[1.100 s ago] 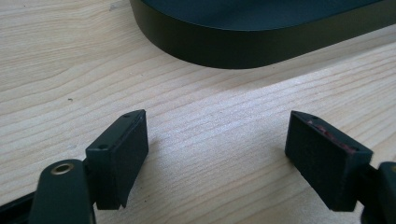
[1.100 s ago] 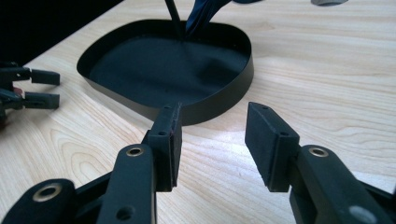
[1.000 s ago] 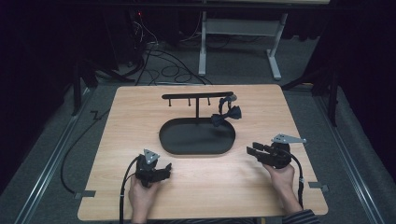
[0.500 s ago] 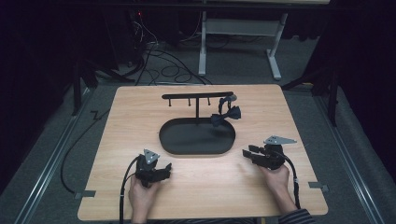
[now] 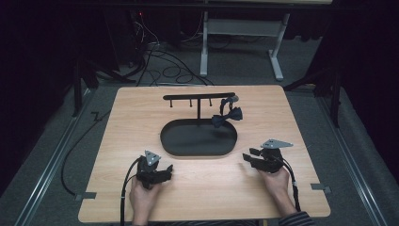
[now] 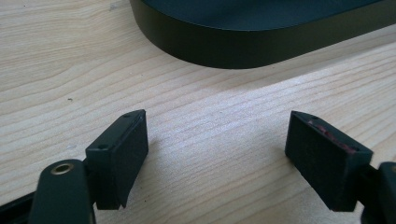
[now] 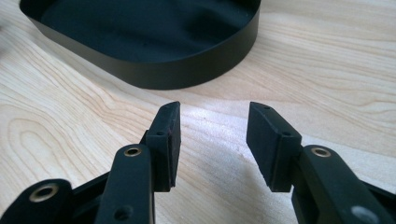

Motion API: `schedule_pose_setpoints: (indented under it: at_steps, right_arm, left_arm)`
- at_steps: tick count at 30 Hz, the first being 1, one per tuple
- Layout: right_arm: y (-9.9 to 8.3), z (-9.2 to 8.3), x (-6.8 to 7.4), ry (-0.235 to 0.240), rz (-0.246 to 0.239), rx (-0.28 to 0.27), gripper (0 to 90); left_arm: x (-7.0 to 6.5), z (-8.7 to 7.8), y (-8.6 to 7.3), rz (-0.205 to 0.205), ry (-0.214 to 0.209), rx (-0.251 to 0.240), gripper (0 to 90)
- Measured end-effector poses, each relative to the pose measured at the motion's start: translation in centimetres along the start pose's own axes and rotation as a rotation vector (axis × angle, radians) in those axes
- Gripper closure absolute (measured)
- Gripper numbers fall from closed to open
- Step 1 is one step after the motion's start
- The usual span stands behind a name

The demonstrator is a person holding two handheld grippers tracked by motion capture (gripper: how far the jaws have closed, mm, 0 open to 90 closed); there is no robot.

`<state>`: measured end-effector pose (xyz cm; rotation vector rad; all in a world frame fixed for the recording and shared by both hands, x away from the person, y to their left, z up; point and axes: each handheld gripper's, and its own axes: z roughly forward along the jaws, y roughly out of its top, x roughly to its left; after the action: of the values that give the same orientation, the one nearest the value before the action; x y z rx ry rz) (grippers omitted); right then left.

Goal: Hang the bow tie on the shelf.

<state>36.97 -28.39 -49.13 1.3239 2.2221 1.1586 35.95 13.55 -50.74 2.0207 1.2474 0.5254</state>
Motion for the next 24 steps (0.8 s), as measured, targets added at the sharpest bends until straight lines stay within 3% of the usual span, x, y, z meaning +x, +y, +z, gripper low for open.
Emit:
schedule_pose_setpoints:
  at_steps: [3,12,21,24]
  right_arm:
    - [-0.1,0.1,0.2,-0.018,-0.026,0.009,56.5]
    - [-0.4,0.6,0.6,-0.032,-0.030,0.031,55.5]
    - [-0.6,1.2,1.1,-0.060,-0.086,0.059,49.0]
    - [-0.5,1.4,1.6,-0.099,-0.116,0.069,43.2]
  left_arm:
    - [0.0,0.0,0.0,-0.001,0.000,0.000,21.6]
    - [0.0,0.0,0.0,0.001,-0.001,0.000,21.4]
    - [0.0,0.0,0.0,0.001,-0.001,0.000,21.3]
    - [0.0,0.0,0.0,0.002,0.000,0.000,21.1]
